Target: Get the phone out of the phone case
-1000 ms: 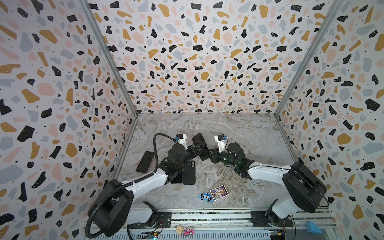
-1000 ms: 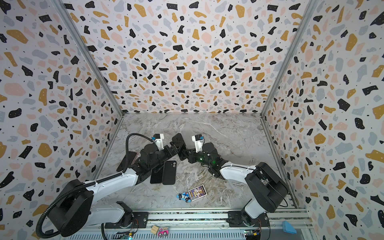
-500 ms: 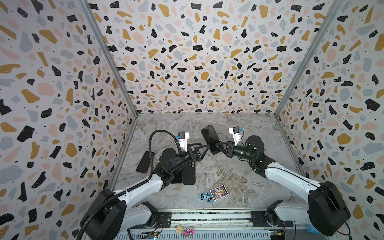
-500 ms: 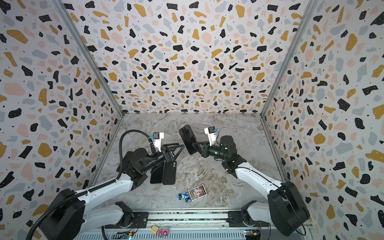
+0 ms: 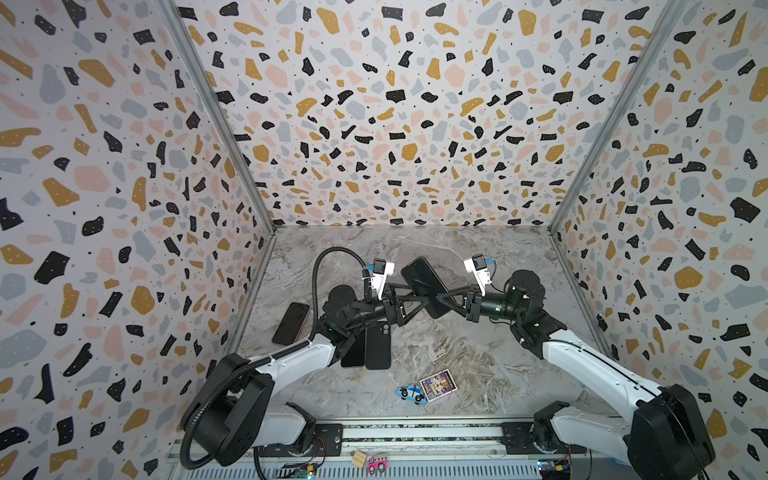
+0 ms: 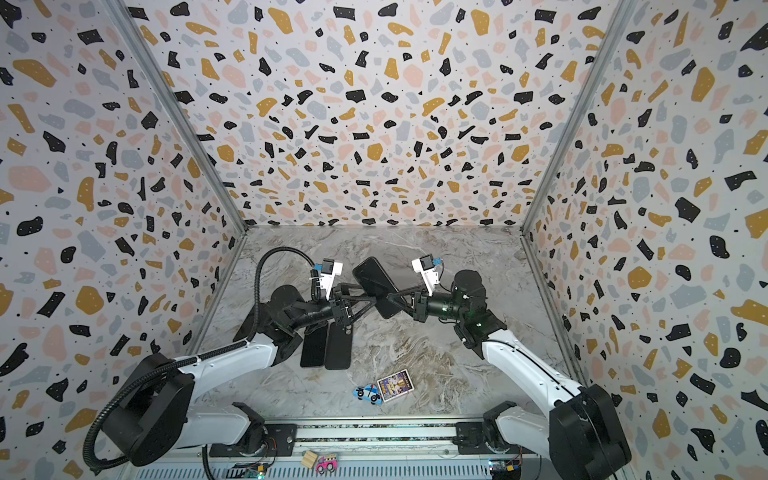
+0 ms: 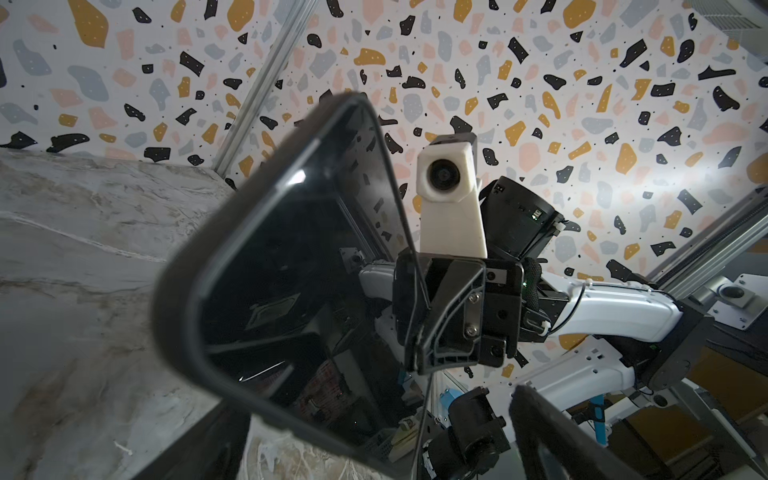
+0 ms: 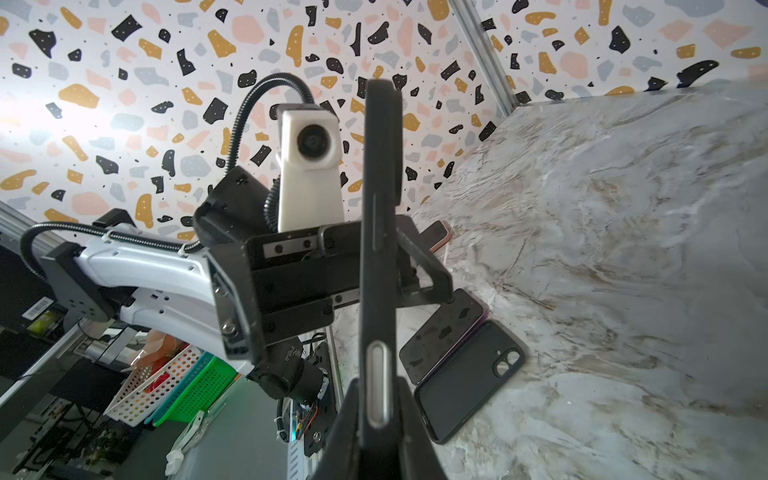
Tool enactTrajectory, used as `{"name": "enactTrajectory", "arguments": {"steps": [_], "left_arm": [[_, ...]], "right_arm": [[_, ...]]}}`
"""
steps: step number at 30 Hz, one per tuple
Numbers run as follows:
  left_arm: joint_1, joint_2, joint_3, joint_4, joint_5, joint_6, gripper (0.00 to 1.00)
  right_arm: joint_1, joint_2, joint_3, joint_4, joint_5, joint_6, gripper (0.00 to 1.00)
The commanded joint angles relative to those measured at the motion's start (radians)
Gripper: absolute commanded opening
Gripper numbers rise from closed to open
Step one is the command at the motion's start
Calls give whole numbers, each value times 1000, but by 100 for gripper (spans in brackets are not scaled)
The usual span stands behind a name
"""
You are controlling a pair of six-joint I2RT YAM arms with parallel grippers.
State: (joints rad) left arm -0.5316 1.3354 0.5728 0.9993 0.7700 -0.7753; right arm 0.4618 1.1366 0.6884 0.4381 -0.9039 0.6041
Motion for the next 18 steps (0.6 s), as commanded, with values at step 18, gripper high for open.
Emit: {"name": "enactTrajectory", "arguments": {"steps": [18], "left_arm": [[5, 78, -12, 488, 100, -260, 70]], "right_arm": [[-3, -75, -45, 77, -72, 0, 0]]}}
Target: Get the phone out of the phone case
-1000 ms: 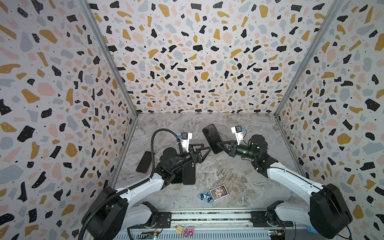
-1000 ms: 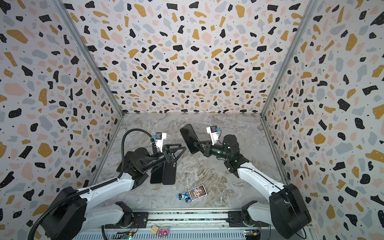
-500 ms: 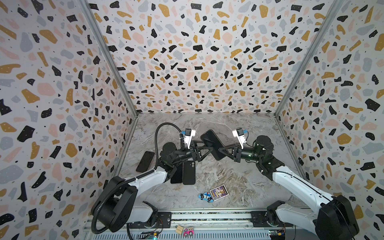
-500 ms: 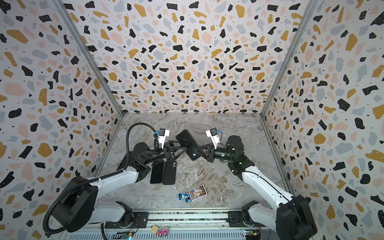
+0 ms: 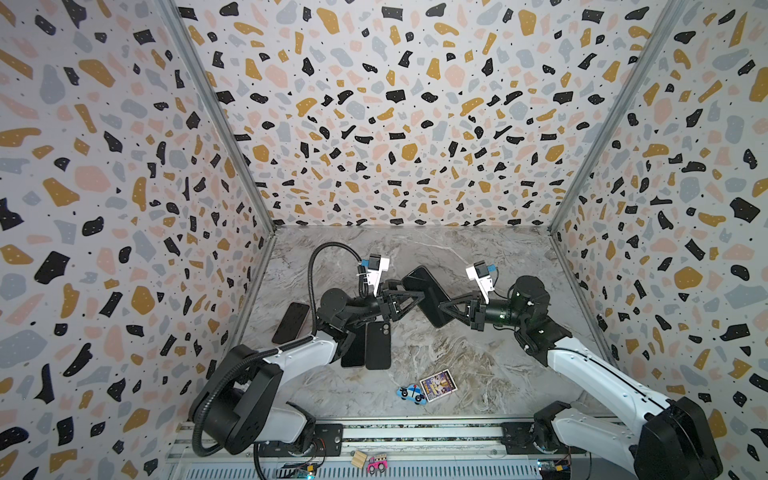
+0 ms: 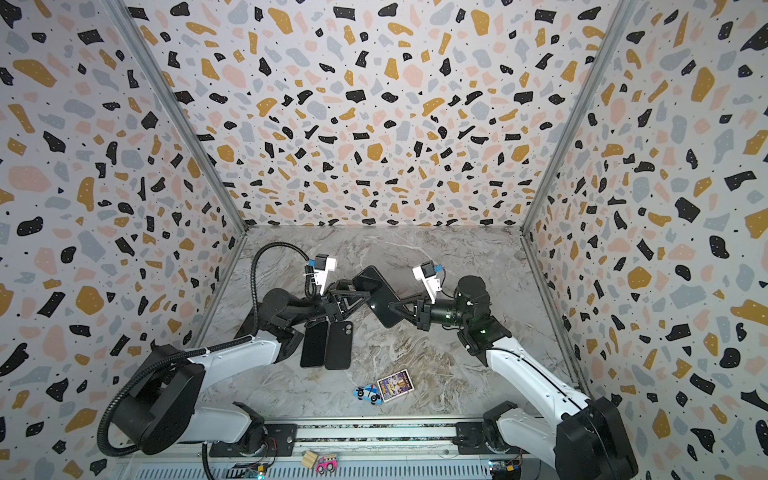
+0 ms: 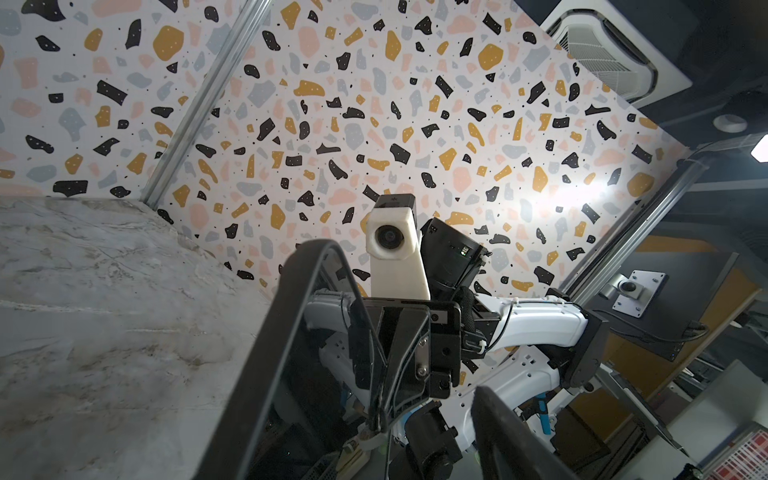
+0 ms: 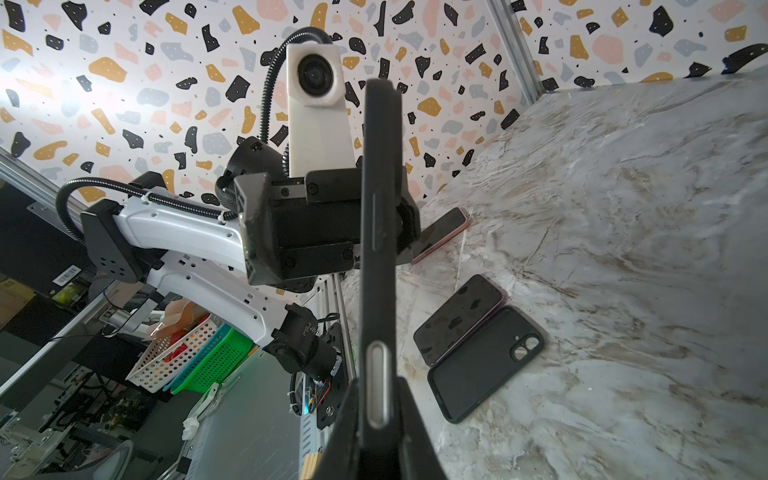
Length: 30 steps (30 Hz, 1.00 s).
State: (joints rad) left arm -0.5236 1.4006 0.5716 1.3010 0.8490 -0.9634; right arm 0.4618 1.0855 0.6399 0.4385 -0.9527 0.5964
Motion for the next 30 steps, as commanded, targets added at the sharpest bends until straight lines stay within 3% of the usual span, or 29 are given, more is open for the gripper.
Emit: {"name": "enactTrajectory", "arguments": {"steps": [1, 11, 30], "left_arm": [[-7, 22, -10, 208, 24, -86, 68], [-31, 64, -6, 219, 31, -91, 56], [-33, 108, -4, 325, 37, -165, 17]], "right_arm": [[-2, -23, 3, 81, -24, 10, 0], [-2, -18, -3, 86, -22, 10, 0], [-5, -33, -18, 85, -39, -2, 0]]}}
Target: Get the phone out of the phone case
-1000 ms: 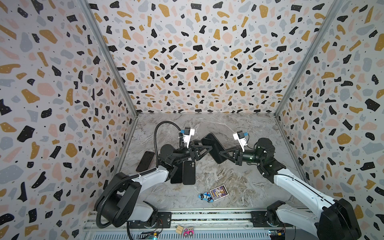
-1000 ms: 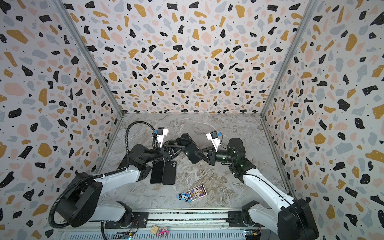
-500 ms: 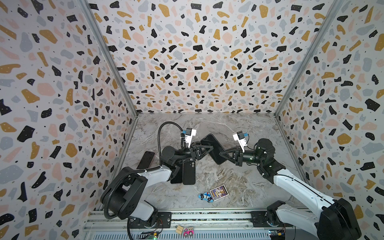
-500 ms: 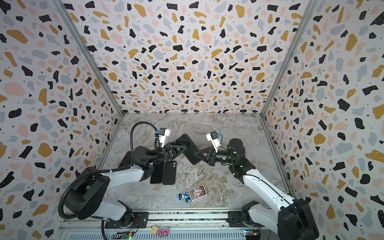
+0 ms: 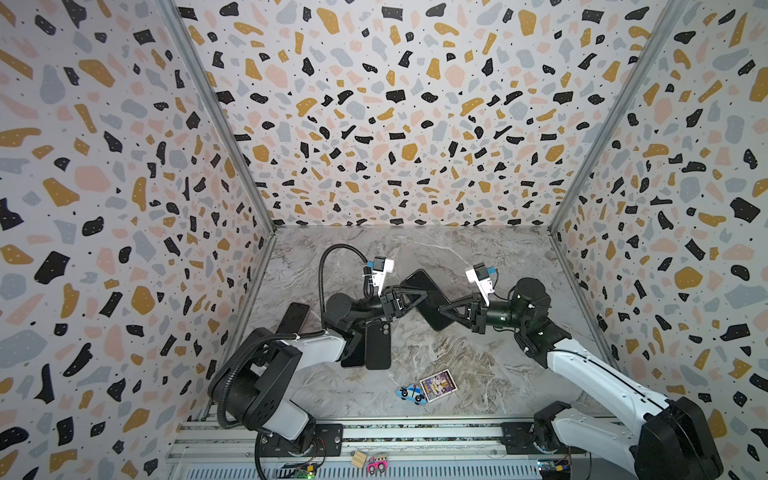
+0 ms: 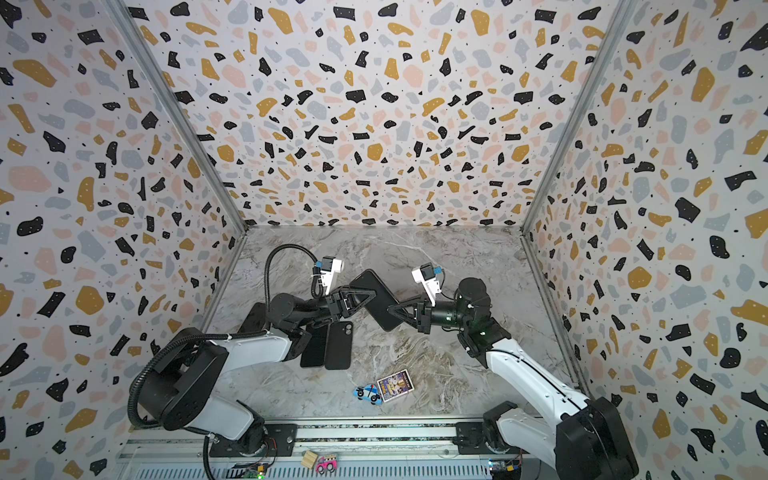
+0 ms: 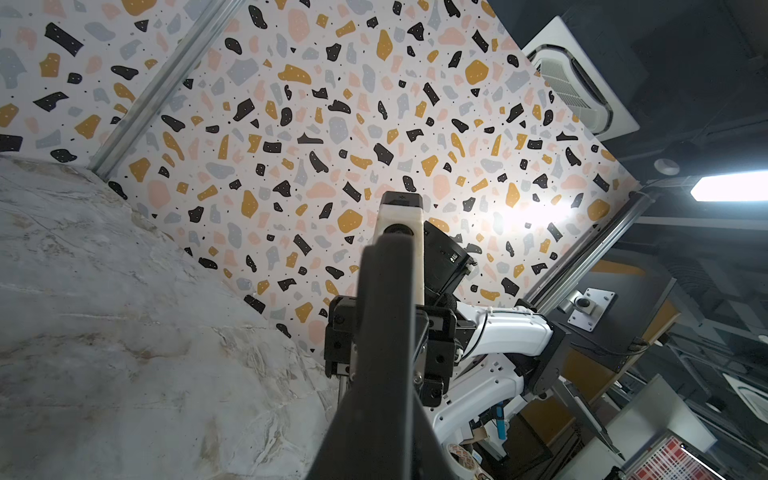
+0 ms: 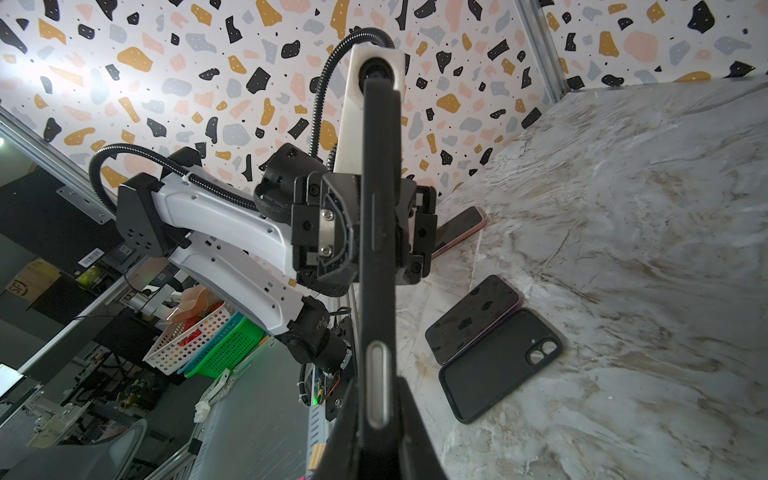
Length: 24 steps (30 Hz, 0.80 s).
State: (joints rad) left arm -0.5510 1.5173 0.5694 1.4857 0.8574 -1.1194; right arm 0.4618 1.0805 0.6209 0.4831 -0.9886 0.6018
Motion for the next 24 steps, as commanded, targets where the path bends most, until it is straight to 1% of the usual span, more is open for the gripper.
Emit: {"name": "enactTrajectory", "arguments": {"steps": [1, 9, 10, 11, 12, 14, 15, 17, 18, 20, 24], "left_arm": [[-6, -9, -4, 145, 27, -13, 15], [-6, -12, -22, 257, 16, -104, 5], [-6, -15, -24, 266, 12, -114, 3], [-6, -21, -26, 276, 6, -124, 2], [-6, -29, -28, 280, -6, -132, 0], [-6, -52, -33, 279, -37, -142, 0], [-6, -72, -38, 265, -62, -140, 0], [-6, -117, -41, 212, -111, -118, 0], [-7, -146, -43, 177, -142, -105, 0], [-7, -207, -45, 97, -201, -73, 0], [-12, -341, -46, -74, -313, -10, 0]], "right_arm": [[-5, -28, 2, 41, -8, -8, 0], [-7, -16, 7, 55, -42, -8, 0], [-6, -16, 8, 55, -42, -8, 2], [-7, -15, 10, 57, -42, -8, 9], [-6, -16, 10, 58, -42, -7, 20], [-7, -24, 6, 73, -39, 2, 44], [-6, -34, -4, 95, -34, 15, 54], [-7, -64, -26, 118, -7, 27, 68], [-7, -85, -39, 122, 18, 27, 73], [-6, -129, -71, 135, 73, 30, 78], [-4, -205, -157, 237, 124, 85, 80]]}}
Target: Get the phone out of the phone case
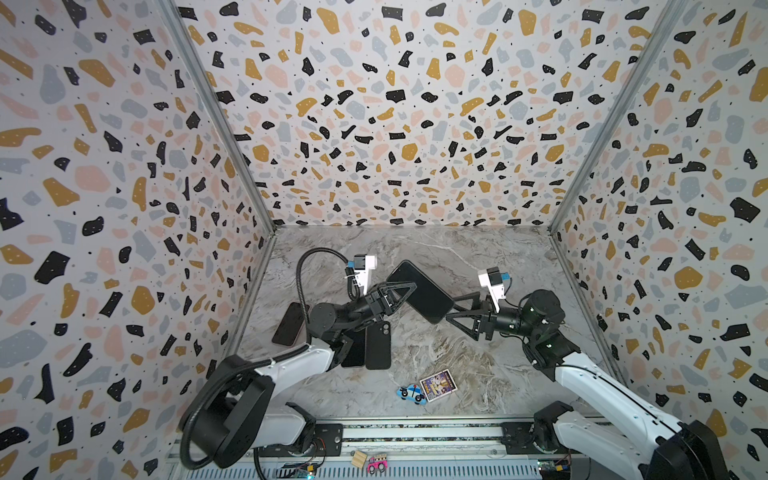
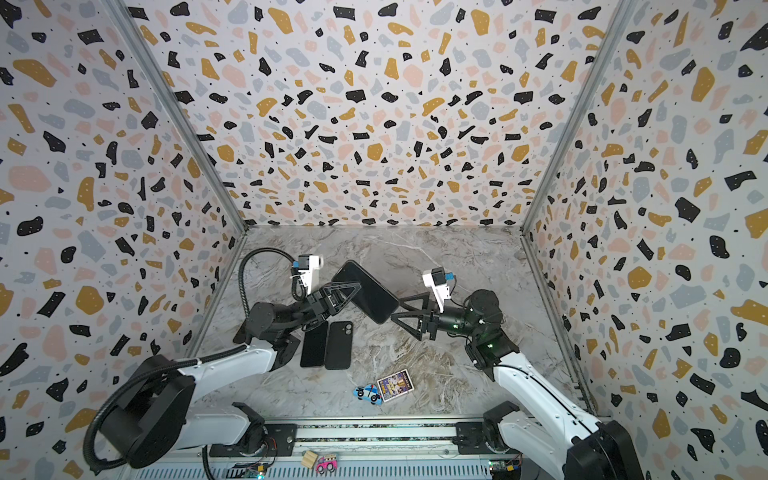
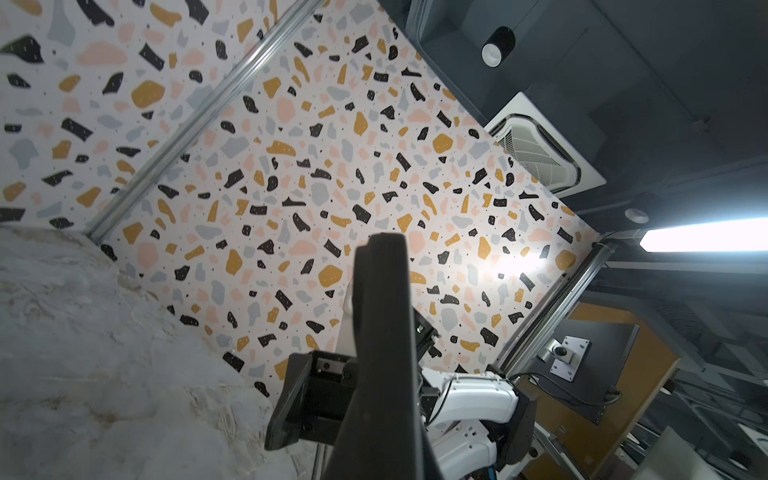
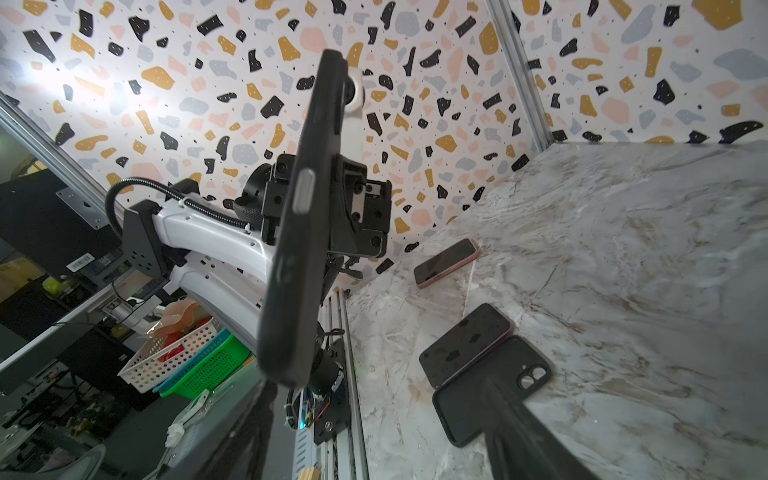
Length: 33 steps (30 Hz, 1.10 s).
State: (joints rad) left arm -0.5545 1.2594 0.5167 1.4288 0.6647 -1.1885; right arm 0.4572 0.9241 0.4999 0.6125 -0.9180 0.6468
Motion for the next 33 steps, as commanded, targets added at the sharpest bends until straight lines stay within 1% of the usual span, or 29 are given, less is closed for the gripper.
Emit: {"name": "enactTrajectory", "arguments": {"steps": [1, 4, 7, 10, 14, 20, 23, 28, 31, 33], "left_arm": [[-16, -116, 11, -61, -149, 74, 0], [-44, -193, 25, -202, -242, 114, 0], [-76, -232, 19, -263, -345, 94, 0], [-105, -244, -1, -251, -420, 51, 0], [-145, -254, -27, -236, -501, 27, 0], [-203, -242, -36, -214, -542, 26, 0], [-211, -239, -45, -203, -553, 24, 0], [-221, -233, -53, -190, -557, 27, 0], [-223, -230, -60, -184, -564, 26, 0], [-225, -226, -60, -179, -560, 27, 0]], "right_arm": [[4, -67, -60, 148, 62, 60, 80], [36, -116, -117, 238, 107, 83, 81], [120, -147, -143, 260, 192, 40, 81], [199, -157, -158, 295, 274, 13, 81], [265, -135, -177, 385, 352, 36, 81], [278, -46, -181, 541, 357, 112, 79], [282, -3, -157, 568, 335, 128, 75], [285, 43, -126, 598, 310, 140, 66], [287, 52, -119, 601, 311, 141, 58], [287, 56, -116, 605, 311, 144, 55]]}}
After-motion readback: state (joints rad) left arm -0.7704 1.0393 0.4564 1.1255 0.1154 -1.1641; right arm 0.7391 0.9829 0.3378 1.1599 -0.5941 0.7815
